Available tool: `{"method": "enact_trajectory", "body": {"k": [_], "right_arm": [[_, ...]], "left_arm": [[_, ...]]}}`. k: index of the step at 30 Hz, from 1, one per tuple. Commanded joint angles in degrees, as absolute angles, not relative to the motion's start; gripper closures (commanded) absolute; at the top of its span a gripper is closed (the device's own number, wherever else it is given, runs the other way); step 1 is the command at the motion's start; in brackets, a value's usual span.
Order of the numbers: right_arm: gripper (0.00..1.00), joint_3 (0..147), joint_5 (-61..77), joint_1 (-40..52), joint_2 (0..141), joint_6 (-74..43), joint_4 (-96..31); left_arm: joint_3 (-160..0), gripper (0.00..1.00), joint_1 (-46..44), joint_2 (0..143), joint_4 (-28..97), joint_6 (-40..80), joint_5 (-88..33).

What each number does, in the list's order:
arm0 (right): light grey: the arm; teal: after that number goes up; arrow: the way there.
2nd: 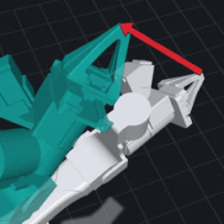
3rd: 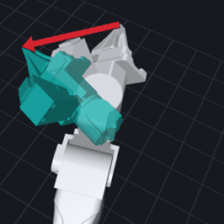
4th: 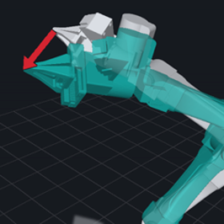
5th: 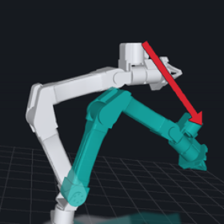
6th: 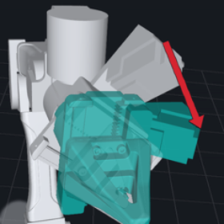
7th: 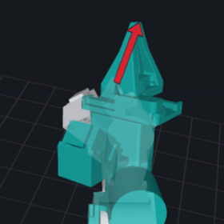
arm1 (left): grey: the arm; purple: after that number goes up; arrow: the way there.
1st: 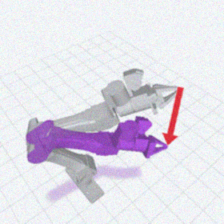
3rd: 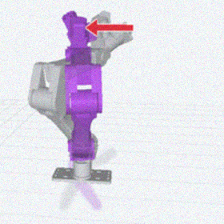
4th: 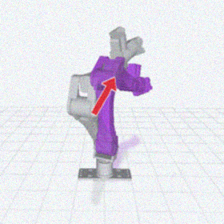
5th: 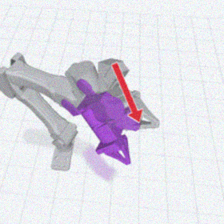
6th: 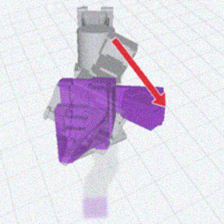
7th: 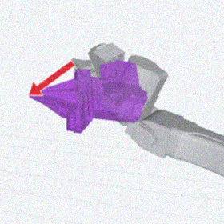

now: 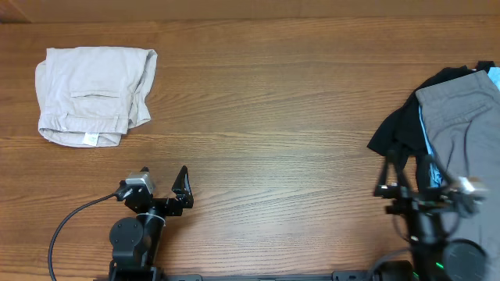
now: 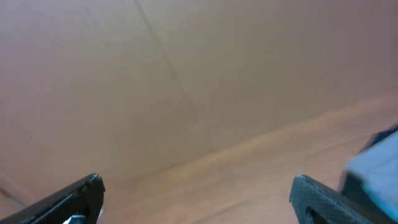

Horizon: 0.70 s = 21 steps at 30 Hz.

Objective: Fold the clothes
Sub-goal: 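Move the right gripper over the clothes pile toward the grey pants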

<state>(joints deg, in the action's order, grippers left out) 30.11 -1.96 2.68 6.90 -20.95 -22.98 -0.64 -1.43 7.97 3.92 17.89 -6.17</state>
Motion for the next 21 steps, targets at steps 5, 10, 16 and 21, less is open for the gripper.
{"method": "enact_trajectory", "body": {"k": [5,10,16,21], "right_arm": [[0.00,63.18,-11.79,2.87,27.53,-9.85,-47.55],[0.00,81.84,-15.99,2.87,46.65,-7.03,-64.29],[0.00,95.81,-15.53,2.81,67.20,-6.94,-75.11],[0.00,101.30,-17.04,2.72,80.79,-5.69,-76.60]], "left_arm": [[-0.32,0.00,-1.52,7.42,3.90,18.22,-5.54],[-0.32,0.00,-1.52,7.44,3.90,18.22,-5.54],[-0.32,0.00,-1.52,7.44,3.90,18.22,-5.54],[-0.32,0.00,-1.52,7.42,3.90,18.22,-5.54]]}}
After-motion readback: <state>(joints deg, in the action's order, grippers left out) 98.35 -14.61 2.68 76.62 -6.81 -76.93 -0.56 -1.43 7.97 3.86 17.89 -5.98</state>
